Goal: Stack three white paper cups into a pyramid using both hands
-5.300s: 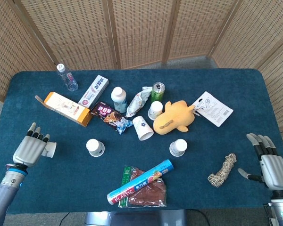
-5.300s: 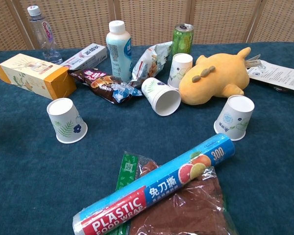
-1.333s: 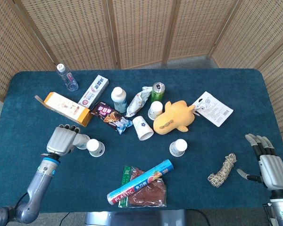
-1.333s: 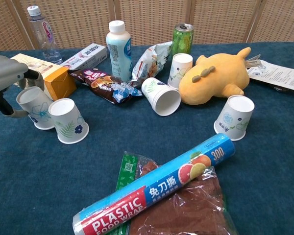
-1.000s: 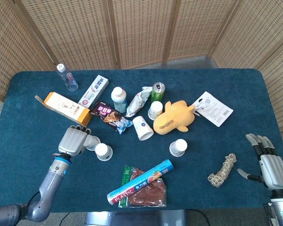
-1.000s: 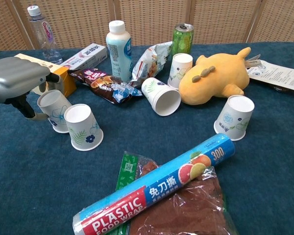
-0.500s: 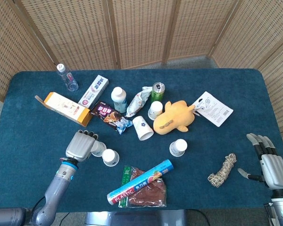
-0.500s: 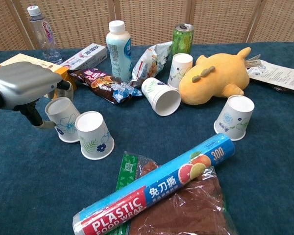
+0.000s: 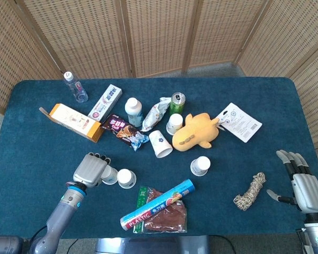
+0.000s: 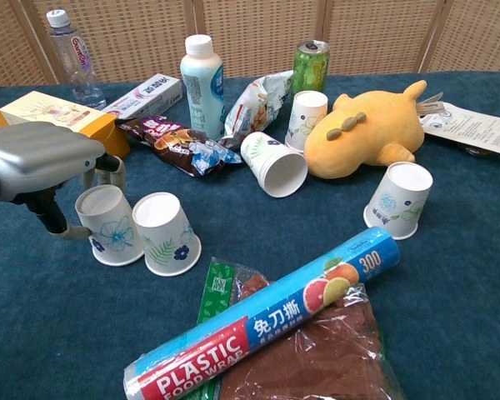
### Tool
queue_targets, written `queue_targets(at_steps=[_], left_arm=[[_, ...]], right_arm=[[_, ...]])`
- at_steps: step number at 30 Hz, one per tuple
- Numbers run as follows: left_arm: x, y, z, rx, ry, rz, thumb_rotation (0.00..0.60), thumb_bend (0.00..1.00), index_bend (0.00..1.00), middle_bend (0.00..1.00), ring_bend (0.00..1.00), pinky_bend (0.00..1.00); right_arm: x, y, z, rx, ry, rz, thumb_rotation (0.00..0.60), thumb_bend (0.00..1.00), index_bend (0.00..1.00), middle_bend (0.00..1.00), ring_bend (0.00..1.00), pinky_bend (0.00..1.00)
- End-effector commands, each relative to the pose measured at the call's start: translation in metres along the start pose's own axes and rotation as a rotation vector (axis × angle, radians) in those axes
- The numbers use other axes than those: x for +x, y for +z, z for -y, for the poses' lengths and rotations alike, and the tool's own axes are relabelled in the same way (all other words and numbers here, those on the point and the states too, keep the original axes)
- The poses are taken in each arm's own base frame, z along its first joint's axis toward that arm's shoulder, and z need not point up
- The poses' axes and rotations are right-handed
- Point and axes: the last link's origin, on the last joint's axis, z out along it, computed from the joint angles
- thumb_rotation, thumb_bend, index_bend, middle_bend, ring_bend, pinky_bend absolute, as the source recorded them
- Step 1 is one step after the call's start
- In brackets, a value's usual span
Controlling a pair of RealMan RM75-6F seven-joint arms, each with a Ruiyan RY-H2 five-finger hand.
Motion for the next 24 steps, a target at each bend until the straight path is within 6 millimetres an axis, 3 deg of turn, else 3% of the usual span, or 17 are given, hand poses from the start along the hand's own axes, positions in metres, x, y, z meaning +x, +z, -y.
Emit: queue_targets(at_steps=[1,12,24], left_arm=[[0.000,0.000,-0.008,-0.017,-0.008,0.001,0.600,0.31,0.41,0.43,0.39,0.45],[0.010,0.006,-0.037,-0.059,-0.056,-0.077,0.600,0.31,0.41,0.43,0.39,0.45],[0.009,0.007,-0.043,-0.064,-0.068,-0.095,0.600,0.31,0.41,0.43,0.39,0.45]], right_arm=[[0.000,0.000,0.000,0.000,0.001,0.000,0.600,0.00,0.00,0.00,0.00,0.00],[0.001,0.000,-0.001,-0.001,0.007,-0.001,0.600,0.00,0.00,0.00,0.00,0.00],[0.001,0.000,-0.001,0.002,0.007,-0.001,0.600,0.00,0.00,0.00,0.00,0.00]])
